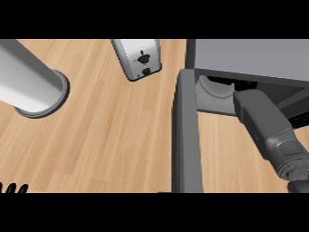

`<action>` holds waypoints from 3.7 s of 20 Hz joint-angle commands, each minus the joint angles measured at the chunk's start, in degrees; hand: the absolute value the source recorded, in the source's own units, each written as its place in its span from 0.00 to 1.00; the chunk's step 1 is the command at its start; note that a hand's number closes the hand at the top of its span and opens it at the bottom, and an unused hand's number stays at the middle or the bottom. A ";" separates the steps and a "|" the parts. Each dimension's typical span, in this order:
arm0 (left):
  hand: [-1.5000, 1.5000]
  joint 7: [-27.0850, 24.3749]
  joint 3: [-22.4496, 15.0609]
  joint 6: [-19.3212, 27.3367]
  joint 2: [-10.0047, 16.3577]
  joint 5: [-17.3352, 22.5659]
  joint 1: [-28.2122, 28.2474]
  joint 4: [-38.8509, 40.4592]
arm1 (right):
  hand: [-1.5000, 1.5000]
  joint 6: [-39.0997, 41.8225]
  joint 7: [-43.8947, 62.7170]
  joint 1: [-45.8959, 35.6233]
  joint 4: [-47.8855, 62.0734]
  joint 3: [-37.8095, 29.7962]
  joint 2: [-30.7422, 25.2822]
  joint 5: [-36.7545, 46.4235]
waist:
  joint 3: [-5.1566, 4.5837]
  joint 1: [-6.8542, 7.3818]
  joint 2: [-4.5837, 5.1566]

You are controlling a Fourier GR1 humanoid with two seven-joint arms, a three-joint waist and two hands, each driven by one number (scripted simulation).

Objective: Pick up the milk, place it into the microwave and close the microwave

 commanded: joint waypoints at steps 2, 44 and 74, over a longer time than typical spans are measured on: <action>0.00 0.68 -0.43 -0.54 0.47 -0.29 -0.40 0.90 | 1.00 -6.10 -1.05 -1.61 0.70 -0.63 -1.04 0.56 | -0.07 0.55 0.17; 0.00 0.00 0.71 -0.25 0.53 -1.62 -3.99 1.77 | 0.00 17.35 0.66 4.35 0.66 -0.88 7.92 2.09 | 0.10 -2.70 -1.20; 0.00 6.42 -5.39 1.16 -2.53 -9.65 -2.45 0.34 | 0.00 41.60 -14.64 31.37 -11.01 0.21 6.62 -0.33 | -0.39 -8.32 -3.78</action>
